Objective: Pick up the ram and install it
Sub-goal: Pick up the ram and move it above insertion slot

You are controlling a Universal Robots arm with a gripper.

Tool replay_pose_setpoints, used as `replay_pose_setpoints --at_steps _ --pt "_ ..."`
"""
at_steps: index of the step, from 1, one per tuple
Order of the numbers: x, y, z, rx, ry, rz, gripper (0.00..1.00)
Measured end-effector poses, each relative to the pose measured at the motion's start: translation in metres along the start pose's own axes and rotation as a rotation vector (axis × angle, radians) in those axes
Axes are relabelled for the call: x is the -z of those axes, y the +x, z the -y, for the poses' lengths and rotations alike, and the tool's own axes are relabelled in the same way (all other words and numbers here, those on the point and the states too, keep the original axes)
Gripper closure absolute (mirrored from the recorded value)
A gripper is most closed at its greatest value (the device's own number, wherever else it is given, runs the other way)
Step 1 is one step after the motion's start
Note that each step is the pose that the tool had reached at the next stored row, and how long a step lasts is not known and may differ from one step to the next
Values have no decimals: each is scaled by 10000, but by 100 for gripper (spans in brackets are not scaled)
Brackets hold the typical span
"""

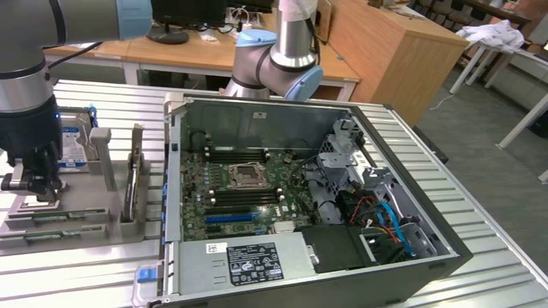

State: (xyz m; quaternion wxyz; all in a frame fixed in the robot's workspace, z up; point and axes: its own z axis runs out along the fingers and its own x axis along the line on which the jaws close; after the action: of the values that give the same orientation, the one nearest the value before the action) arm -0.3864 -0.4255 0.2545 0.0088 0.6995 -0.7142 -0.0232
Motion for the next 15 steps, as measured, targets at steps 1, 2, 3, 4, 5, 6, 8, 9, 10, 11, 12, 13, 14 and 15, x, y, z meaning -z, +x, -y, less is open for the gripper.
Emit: replay_pose_setpoints --at_steps 1,2,3,4,5,6,8,9,10,11,12,13,14,15 --pt "-9 0 0 0 0 1 70" --pt "-18 0 1 0 1 1 70" --pt "-25 1 1 0 1 1 70" --pt "-33 1 2 0 0 1 70" --pt "-40 1 2 0 0 0 70" --pt "-48 1 2 0 0 0 70" --pt "-63 1 3 0 0 1 70" --pt "-70 1 3 0 0 1 70" --pt "-77 2 3 0 0 0 70" --pt "-84 2 4 0 1 0 70" --pt "-91 2 4 0 0 0 70" --pt "-98 2 5 0 0 0 70" --pt "-105 2 5 0 1 1 70" --pt "-113 2 5 0 1 1 70"
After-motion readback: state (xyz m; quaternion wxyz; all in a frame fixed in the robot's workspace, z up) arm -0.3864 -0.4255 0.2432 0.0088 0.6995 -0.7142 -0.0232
